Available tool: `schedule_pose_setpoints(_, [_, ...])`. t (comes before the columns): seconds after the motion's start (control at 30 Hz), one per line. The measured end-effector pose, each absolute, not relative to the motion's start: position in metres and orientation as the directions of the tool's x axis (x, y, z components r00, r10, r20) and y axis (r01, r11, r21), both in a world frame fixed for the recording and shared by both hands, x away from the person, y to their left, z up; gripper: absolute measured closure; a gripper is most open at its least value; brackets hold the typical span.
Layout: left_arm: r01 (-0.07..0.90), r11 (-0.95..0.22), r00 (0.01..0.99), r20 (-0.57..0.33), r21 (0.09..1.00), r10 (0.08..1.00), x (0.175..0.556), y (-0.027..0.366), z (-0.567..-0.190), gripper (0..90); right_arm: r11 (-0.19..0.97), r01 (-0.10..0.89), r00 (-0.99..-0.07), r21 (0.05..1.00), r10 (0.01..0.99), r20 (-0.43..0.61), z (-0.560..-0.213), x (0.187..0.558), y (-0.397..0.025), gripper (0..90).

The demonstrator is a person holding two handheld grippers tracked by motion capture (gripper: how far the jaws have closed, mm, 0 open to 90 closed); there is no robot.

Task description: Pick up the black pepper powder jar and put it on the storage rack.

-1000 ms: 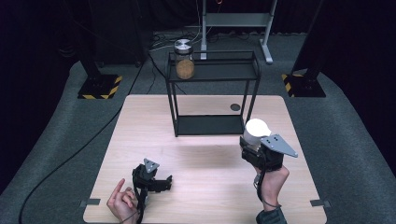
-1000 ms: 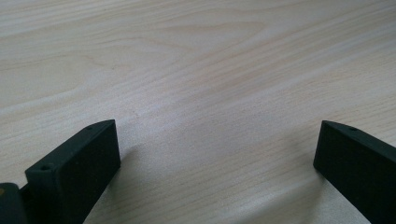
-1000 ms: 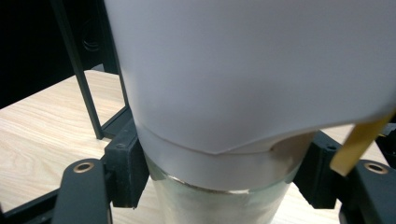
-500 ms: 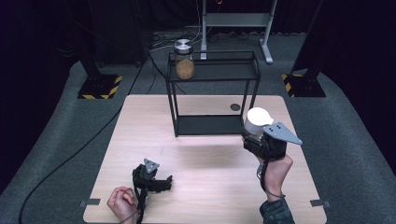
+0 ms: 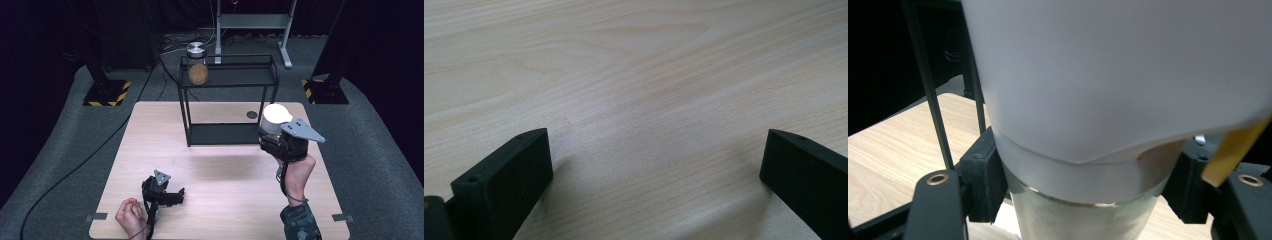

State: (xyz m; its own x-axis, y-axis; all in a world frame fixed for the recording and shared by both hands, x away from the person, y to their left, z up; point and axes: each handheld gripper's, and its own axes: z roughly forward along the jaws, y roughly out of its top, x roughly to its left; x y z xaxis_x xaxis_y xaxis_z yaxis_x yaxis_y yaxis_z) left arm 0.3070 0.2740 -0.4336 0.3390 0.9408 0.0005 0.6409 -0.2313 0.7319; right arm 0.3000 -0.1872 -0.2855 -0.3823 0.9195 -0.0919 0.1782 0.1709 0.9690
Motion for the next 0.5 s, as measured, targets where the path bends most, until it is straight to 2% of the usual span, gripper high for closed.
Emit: schedule_pose_setpoints(0.5, [0.641, -0.232, 0.339, 0.001, 0.732, 0.941, 0.307, 0.274, -0.434, 0.0, 0.192, 0.139, -0.381, 0.972, 0.916, -0.127, -0.257, 0.308, -0.188, 29.5])
